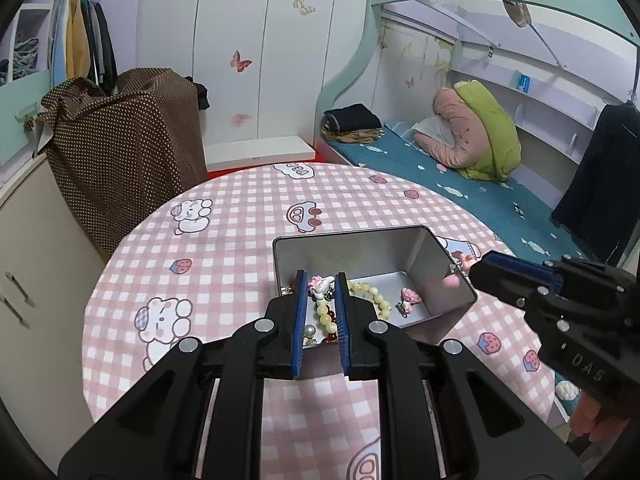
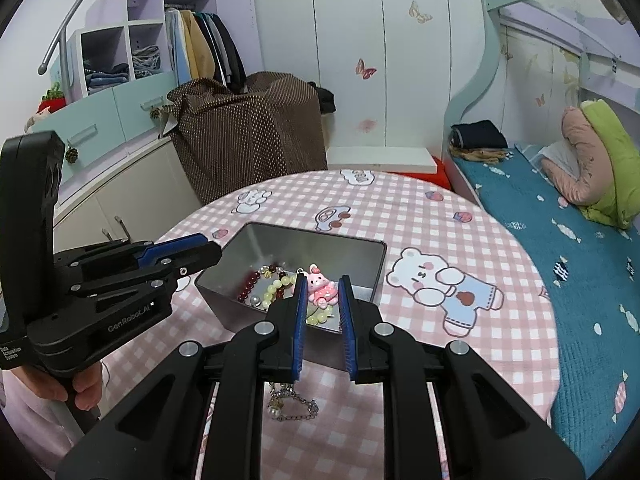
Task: Organize jewelry
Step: 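Carry both pink charms into the grey tin and open both grippers, then withdraw both grippers from the tin toward the silver chain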
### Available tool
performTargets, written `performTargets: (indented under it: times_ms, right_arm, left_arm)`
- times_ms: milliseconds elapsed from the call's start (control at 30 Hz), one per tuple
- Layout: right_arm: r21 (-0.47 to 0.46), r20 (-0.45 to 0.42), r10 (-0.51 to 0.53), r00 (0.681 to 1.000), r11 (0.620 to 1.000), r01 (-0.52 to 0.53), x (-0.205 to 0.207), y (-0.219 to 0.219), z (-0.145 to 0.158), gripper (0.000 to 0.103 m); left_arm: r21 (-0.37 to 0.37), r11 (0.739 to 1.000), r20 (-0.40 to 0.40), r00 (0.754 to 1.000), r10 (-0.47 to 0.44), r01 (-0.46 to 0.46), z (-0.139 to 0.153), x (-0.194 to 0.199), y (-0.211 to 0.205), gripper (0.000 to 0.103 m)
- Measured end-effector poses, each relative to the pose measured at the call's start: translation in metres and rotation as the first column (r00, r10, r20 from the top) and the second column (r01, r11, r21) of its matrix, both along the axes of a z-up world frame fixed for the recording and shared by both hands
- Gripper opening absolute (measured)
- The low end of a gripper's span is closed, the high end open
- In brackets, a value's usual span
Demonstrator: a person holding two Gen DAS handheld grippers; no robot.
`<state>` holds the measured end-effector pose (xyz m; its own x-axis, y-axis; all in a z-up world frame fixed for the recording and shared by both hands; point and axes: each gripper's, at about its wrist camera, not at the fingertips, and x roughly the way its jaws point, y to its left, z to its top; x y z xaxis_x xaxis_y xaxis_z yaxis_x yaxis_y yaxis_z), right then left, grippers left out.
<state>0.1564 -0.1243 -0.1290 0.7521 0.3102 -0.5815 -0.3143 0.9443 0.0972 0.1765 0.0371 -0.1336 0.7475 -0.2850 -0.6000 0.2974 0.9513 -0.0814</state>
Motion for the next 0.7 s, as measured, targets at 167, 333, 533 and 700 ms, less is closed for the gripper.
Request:
performTargets:
  times_ms: [167, 333, 533, 700]
  right_arm:
    - [-0.005, -0.012, 0.013, 1.000, 1.000, -0.013, 0.007, 0.003, -0.003, 0.017]
    - [-0.027, 0.008, -0.003, 1.000, 1.000, 0.003, 0.006, 0.004, -0.001, 0.056]
    - [-0.033, -0.002, -0.045, 0.999, 0.998, 0.045, 0.005, -0.007, -0.003, 0.058]
    - [-0.031, -0.001, -0.057, 0.998, 0.998, 0.057, 0.002, -0.010, -0.002, 0.058]
  left_arm:
    - [0.000, 1.000, -0.032, 0.999, 0.000, 0.000, -0.010, 0.012, -0.003, 0.015]
    - [0.023, 1.000, -0.029, 1.000, 0.012, -0.011, -0.013, 0.014, -0.006, 0.039]
    - [0.026, 0.999, -0.016, 0.999, 0.035, -0.034, -0.011, 0.011, -0.001, 0.053]
    - [0.023, 0.999, -0.024, 0.999, 0.047, -0.046, -0.012, 0.009, 0.003, 0.053]
